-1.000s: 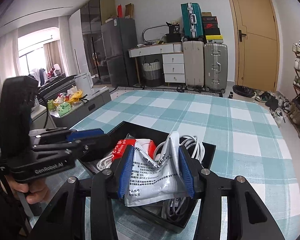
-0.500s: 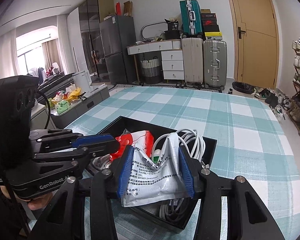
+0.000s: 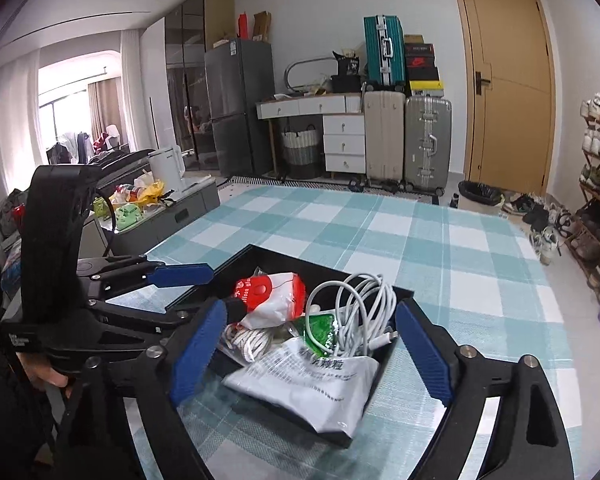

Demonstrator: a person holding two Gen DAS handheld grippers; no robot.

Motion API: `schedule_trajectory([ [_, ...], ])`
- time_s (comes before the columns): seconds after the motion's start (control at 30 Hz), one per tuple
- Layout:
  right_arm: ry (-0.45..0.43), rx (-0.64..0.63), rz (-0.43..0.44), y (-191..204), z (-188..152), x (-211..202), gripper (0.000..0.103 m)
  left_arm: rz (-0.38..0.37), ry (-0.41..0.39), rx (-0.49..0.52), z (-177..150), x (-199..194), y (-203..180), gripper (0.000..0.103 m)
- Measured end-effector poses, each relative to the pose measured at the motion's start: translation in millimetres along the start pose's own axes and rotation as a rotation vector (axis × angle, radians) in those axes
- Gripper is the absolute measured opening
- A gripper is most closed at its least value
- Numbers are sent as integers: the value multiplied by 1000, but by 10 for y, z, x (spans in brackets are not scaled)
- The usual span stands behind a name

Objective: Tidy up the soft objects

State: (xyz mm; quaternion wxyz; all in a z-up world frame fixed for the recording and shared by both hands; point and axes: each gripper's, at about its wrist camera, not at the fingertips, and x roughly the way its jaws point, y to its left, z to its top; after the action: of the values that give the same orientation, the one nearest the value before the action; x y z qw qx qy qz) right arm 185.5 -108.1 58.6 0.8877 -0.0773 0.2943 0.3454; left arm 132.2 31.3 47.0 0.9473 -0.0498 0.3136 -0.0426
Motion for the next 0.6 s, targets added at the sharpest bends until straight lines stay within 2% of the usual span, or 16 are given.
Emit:
schedule_trajectory([
  [0.17,-16,-1,-10,2,-21,-183,101,19,-57,-7,12,-200,5,103],
  [0.37,-26,17,-13,-27,-130,-316,102,84,-89,8,-81,-370,48,103],
  [0.6,-49,34,10,-34,-292,-349,102,185,-78,11,-298,-379,139,103],
])
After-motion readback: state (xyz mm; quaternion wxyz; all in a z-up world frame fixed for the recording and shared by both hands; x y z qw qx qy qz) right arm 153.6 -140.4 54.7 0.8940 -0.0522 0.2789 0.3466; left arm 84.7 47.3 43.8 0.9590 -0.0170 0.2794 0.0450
